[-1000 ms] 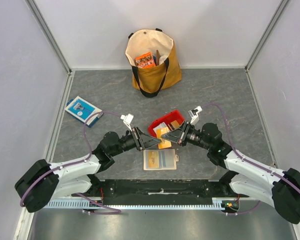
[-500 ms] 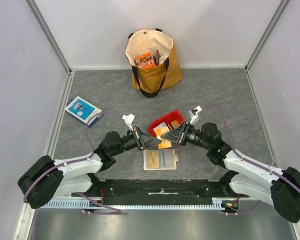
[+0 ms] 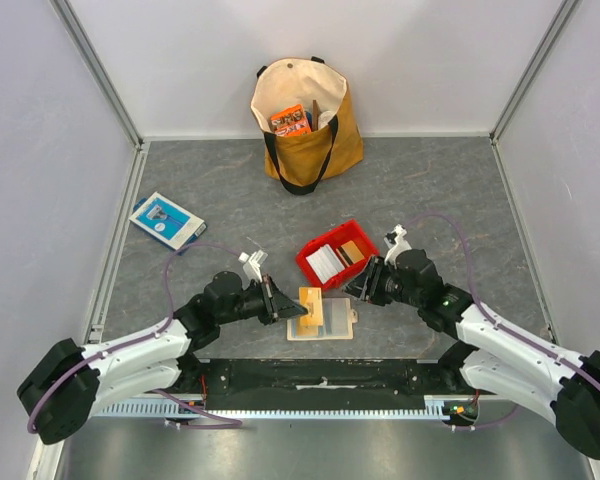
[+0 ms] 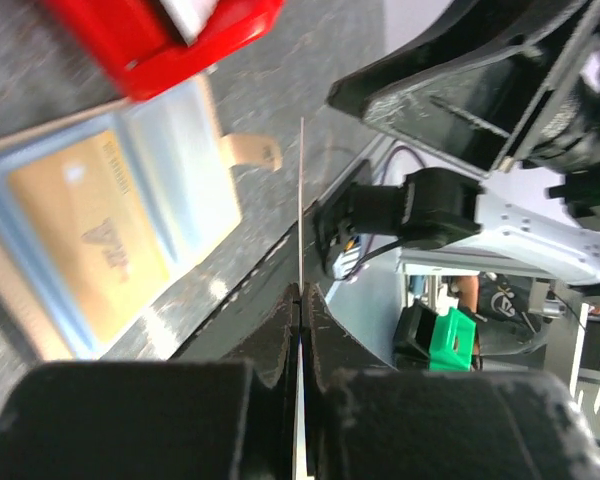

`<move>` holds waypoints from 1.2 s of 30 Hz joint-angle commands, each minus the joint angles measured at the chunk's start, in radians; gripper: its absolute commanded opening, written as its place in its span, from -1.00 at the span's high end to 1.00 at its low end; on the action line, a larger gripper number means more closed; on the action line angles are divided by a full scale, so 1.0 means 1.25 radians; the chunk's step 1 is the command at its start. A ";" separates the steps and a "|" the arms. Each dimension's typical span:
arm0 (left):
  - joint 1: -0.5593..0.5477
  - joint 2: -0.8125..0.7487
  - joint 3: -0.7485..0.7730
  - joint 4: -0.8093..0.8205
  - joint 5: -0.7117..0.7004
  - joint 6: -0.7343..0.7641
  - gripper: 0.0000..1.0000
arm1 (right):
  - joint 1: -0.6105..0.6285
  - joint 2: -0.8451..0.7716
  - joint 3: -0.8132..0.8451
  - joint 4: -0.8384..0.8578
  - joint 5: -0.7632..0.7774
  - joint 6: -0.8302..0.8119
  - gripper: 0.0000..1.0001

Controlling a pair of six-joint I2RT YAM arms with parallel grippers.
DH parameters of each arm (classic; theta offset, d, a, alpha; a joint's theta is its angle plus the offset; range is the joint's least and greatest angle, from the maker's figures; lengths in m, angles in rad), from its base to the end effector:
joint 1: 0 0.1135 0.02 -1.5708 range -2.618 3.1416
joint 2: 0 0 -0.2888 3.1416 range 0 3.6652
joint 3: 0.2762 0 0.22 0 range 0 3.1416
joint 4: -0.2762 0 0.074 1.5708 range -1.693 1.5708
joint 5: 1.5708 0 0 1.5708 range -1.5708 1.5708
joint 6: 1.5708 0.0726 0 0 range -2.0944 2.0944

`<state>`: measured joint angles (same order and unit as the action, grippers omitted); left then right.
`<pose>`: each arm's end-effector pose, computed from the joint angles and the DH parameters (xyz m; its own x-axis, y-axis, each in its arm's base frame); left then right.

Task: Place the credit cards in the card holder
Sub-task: Insert the credit card into the card holder.

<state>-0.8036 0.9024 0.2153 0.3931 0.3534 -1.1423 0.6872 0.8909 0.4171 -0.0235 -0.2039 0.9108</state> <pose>0.1060 -0.1461 0.2111 -0.9070 -0.2888 -0.3065 0.1932 0.3613 -0.9122 0.1311 0.1266 0.2257 -0.8255 0.3233 -0.4625 -0.1739 0.6340 0.7535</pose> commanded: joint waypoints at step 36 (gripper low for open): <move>-0.005 0.286 0.023 0.082 0.009 0.046 0.97 | 0.096 0.306 0.087 -0.131 0.156 -0.117 0.07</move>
<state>-0.8043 1.2316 0.2230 0.4393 0.3504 -1.1271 0.7906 1.2545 0.5011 -0.1947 -0.0494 0.7803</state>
